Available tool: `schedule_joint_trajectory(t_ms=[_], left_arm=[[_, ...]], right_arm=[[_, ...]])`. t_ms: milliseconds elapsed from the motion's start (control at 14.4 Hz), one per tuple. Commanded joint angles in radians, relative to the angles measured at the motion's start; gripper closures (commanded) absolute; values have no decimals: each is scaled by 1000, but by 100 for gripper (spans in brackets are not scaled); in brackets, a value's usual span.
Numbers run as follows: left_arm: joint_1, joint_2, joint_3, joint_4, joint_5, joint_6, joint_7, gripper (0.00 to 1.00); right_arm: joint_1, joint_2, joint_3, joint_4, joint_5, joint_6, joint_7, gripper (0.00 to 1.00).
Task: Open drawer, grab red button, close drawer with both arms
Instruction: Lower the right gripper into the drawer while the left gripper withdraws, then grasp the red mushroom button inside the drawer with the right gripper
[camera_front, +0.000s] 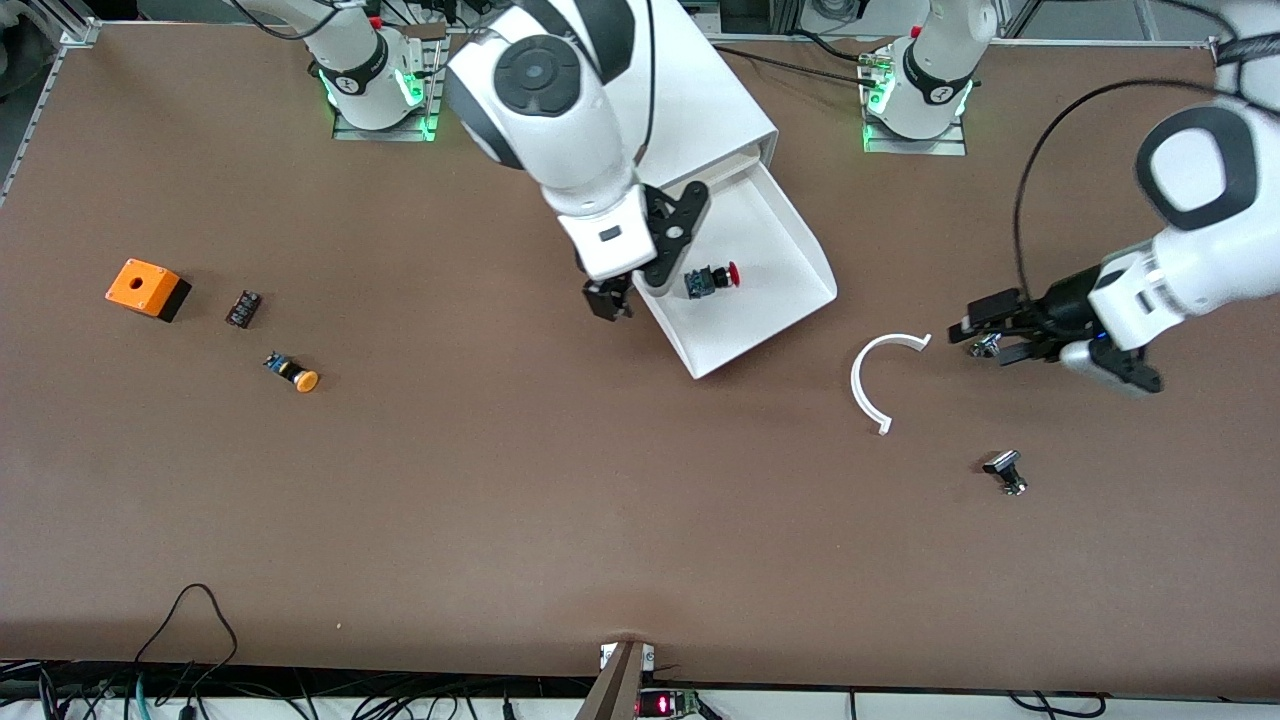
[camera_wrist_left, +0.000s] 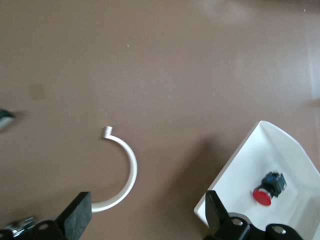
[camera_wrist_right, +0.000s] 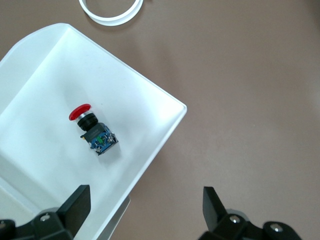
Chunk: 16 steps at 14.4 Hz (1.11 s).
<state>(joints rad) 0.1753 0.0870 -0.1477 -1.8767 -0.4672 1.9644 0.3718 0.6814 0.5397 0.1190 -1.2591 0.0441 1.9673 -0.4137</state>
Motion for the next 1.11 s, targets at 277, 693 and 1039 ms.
schedule_joint_trajectory(t_ms=[277,693,1039], left_arm=[[-26,-107,-4,243,402,-376,-379,0],[-37,-84,-15,246,476,-381,-455,0],[-37,-78,-19,251,476,-381,-453,0]], right_arm=[[98,133,-1,89,-92,-5,-203,1],[193,216,-28,109,-173,62,-211,1],[193,244,-28,104,-202,64,-263,1]])
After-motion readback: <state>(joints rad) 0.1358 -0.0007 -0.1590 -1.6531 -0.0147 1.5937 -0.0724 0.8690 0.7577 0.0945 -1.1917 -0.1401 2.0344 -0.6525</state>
